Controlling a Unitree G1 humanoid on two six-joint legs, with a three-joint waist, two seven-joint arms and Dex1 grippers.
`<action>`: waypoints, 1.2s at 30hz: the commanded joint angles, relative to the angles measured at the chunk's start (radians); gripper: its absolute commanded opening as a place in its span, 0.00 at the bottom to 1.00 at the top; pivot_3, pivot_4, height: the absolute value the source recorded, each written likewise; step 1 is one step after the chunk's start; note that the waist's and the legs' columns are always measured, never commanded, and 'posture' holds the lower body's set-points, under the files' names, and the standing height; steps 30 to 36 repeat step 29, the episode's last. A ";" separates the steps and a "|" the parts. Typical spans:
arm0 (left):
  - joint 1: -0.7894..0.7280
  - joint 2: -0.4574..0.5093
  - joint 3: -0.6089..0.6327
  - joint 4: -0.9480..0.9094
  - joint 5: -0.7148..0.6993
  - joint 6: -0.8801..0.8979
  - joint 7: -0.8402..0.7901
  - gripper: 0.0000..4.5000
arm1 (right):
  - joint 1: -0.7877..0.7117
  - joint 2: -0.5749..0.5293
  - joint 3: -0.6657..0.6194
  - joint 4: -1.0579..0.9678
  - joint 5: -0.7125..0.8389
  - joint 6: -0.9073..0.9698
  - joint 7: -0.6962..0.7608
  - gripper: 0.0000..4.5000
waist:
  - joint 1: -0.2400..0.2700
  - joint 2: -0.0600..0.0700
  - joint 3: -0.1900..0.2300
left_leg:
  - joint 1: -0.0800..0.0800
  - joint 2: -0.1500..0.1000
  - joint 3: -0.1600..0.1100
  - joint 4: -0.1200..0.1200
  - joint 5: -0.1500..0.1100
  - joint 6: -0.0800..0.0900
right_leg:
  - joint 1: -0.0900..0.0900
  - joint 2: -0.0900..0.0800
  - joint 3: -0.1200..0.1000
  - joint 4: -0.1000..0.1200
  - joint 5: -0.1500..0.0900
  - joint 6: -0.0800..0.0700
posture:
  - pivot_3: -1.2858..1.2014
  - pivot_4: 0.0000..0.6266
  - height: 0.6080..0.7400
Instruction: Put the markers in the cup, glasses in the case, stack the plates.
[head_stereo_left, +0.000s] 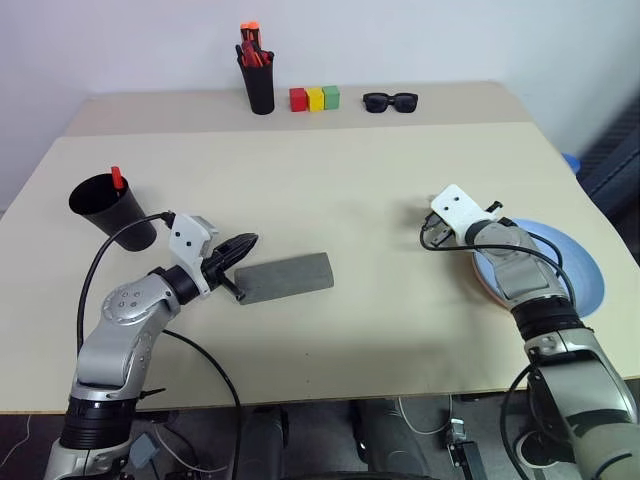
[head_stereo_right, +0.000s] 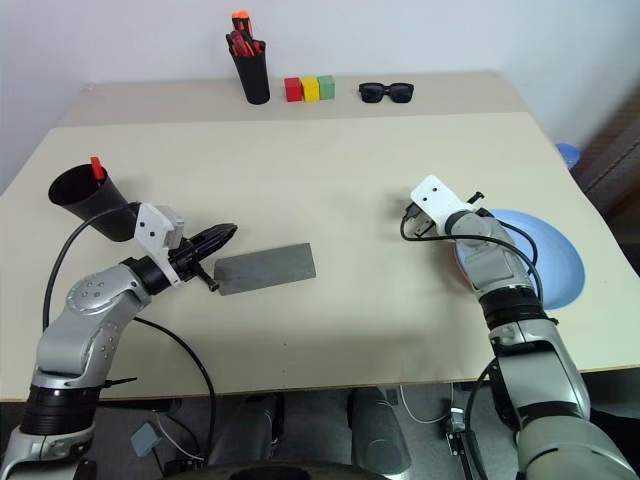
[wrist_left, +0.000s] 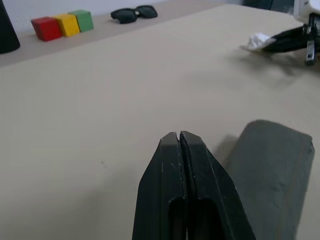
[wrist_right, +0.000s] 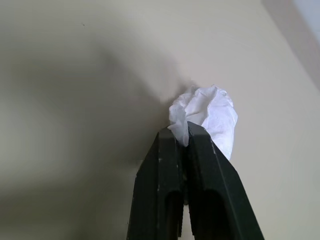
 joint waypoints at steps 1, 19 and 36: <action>0.030 0.011 0.046 -0.049 -0.017 -0.007 0.014 0.00 | 0.058 -0.086 -0.088 -0.235 0.008 0.071 0.031 0.00 | 0.002 0.000 0.000 | 0.000 0.000 0.000 0.000 0.000 0.000 | 0.000 0.000 0.000 0.000 0.000 0.000 | 0.52 0.24 1.00; 0.149 0.010 0.187 0.049 0.040 -0.135 0.122 0.00 | 0.326 -0.186 -0.317 -0.604 0.261 0.241 0.259 0.76 | -0.027 -0.003 -0.001 | 0.002 0.000 0.006 0.002 -0.001 0.001 | 0.001 0.000 0.005 0.000 -0.002 -0.001 | 0.52 0.24 1.00; 0.306 0.011 0.296 -0.025 0.036 -0.135 0.180 0.00 | 0.249 -0.046 -0.188 -0.565 0.409 0.146 0.403 0.76 | -0.013 -0.004 -0.001 | 0.000 0.001 0.005 0.002 -0.003 0.004 | -0.001 0.001 0.005 -0.001 -0.002 -0.001 | 0.52 0.24 1.00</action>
